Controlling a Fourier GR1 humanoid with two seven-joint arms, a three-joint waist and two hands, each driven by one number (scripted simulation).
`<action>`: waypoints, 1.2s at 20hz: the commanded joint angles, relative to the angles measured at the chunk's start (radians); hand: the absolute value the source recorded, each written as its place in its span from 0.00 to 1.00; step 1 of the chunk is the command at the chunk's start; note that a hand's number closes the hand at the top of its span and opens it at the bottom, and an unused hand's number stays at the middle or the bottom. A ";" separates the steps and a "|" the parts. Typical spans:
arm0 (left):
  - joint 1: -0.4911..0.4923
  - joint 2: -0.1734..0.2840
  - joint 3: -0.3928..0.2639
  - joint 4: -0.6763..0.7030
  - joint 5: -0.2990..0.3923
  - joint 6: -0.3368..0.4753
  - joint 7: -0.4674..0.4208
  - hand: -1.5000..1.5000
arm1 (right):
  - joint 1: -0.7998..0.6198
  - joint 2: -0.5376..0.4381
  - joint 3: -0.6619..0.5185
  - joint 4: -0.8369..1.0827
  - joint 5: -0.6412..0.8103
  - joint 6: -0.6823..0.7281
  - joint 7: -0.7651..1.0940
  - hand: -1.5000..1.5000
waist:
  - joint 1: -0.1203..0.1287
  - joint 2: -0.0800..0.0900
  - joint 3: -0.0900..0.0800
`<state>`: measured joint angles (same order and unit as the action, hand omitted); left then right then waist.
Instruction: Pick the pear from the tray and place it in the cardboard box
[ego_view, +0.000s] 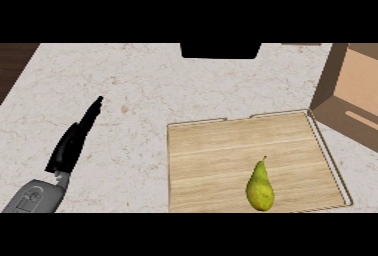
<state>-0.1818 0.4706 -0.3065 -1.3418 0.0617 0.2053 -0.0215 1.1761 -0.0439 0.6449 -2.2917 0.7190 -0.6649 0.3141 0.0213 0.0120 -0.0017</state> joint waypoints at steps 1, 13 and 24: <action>-0.051 -0.059 -0.012 0.060 -0.039 0.012 0.007 0.50 | -0.190 0.042 -0.011 0.037 0.089 0.070 0.171 0.00 | -0.013 -0.003 0.001; 0.054 -0.023 0.081 -0.039 -0.059 -0.057 0.017 0.50 | -0.533 0.044 -0.120 0.190 0.249 0.070 0.441 0.00 | -0.020 -0.013 0.002; 0.024 -0.125 0.117 0.056 -0.150 -0.071 -0.033 0.50 | -0.687 0.044 -0.049 0.248 0.296 0.091 0.628 0.00 | -0.025 -0.012 0.001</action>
<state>-0.1481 0.3842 -0.1899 -1.3154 -0.0429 0.1271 -0.0400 0.5158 -0.0041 0.5491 -2.0321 0.9606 -0.5657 0.8394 -0.0013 0.0000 0.0001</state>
